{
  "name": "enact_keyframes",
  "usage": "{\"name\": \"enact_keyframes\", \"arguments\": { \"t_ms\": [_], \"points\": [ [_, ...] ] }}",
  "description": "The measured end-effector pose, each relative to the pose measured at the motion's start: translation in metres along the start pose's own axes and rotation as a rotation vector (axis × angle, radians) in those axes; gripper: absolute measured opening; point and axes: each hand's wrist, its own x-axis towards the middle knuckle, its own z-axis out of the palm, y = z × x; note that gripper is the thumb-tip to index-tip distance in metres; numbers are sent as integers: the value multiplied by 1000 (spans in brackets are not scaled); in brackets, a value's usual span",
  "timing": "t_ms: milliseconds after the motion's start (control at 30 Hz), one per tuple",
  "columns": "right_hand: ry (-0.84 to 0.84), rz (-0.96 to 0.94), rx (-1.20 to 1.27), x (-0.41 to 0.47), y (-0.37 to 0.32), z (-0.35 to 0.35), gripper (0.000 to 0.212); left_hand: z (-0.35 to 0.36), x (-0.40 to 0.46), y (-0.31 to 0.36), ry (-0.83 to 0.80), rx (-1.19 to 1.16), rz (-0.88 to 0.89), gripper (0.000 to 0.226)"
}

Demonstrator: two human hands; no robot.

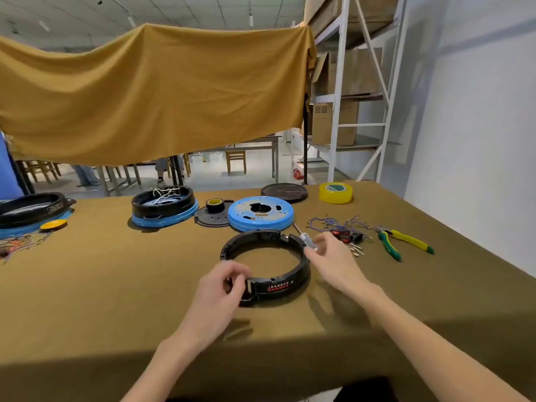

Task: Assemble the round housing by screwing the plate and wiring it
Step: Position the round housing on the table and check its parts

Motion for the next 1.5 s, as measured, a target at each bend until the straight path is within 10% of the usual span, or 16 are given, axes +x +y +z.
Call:
{"name": "enact_keyframes", "arguments": {
  "t_ms": [433, 1000, 1500],
  "points": [
    [-56, -82, -389, 114, -11, 43, 11, 10, 134, -86, -40, 5, -227, 43],
    [-511, -201, -523, 240, -30, 124, 91, 5, 124, -97, -47, -132, -240, 46],
    [-220, -431, -286, 206, -53, 55, 98, 7, 139, -106, 104, -164, -309, 46]
  ]
}}
